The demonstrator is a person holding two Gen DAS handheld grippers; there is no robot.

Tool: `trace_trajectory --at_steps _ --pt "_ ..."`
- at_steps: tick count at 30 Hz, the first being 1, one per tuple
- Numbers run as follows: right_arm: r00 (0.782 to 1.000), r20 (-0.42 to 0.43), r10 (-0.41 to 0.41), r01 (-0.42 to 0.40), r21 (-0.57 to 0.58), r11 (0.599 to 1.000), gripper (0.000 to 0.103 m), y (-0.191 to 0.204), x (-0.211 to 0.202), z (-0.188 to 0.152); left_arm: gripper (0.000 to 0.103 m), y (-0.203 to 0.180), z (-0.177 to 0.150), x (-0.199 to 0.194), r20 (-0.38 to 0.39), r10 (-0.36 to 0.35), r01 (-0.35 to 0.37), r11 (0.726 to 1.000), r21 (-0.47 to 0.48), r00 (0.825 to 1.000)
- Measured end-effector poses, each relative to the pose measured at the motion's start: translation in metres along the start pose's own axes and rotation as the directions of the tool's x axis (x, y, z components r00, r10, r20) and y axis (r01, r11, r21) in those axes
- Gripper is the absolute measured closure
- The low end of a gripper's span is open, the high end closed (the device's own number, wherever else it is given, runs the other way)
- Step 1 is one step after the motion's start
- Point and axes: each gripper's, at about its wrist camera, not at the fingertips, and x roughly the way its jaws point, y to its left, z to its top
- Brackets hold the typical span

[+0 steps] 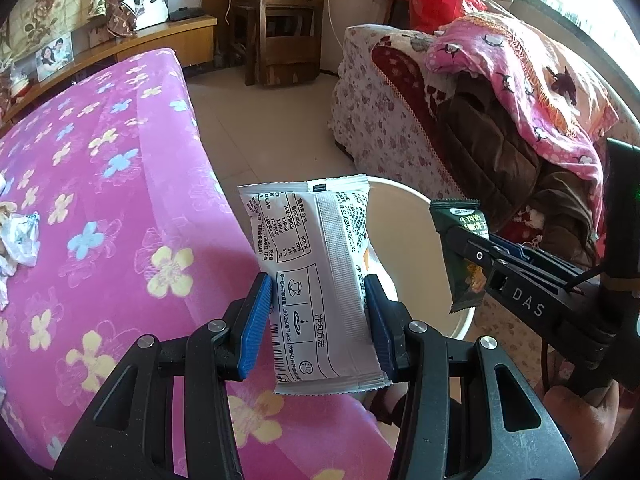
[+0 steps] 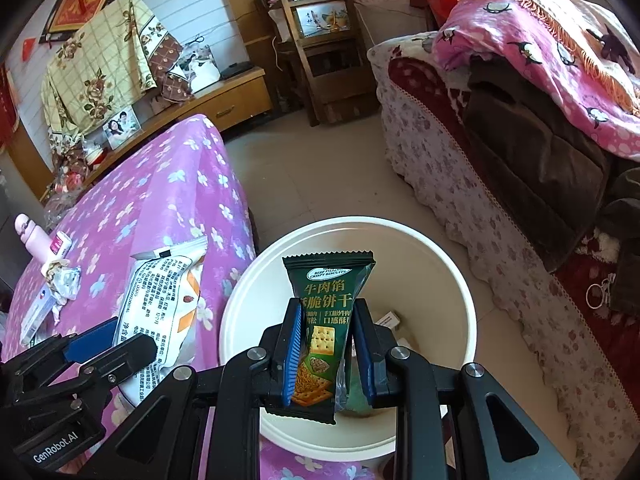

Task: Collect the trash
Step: 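Carry the white packet and green wrapper over the bucket and open both tools, then move both open tools back over the table toward the milk carton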

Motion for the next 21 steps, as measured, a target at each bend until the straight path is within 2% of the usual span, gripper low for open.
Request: trace_trajectory --at_steps 13,14,16,21 --pt "0.999 0.004 -0.046 0.046 0.003 0.999 0.079 -0.005 0.005 0.001 0.057 -0.002 0.004 0.005 0.010 0.004 -0.004 1.000 0.006 1.000" --pt "0.999 0.008 -0.052 0.052 0.005 0.999 0.076 -0.005 0.005 0.002 0.056 -0.001 0.004 0.005 0.012 0.001 -0.001 1.000 0.000 1.000" --pt "0.997 0.021 -0.076 0.076 0.007 0.997 0.046 -0.006 0.004 0.002 0.049 0.001 0.004 0.006 0.008 -0.011 0.011 1.000 -0.017 1.000" --pt "0.996 0.037 -0.085 0.084 0.030 0.996 0.043 -0.012 0.000 0.002 0.048 0.008 0.004 0.010 -0.010 -0.044 0.043 0.997 -0.070 0.999"
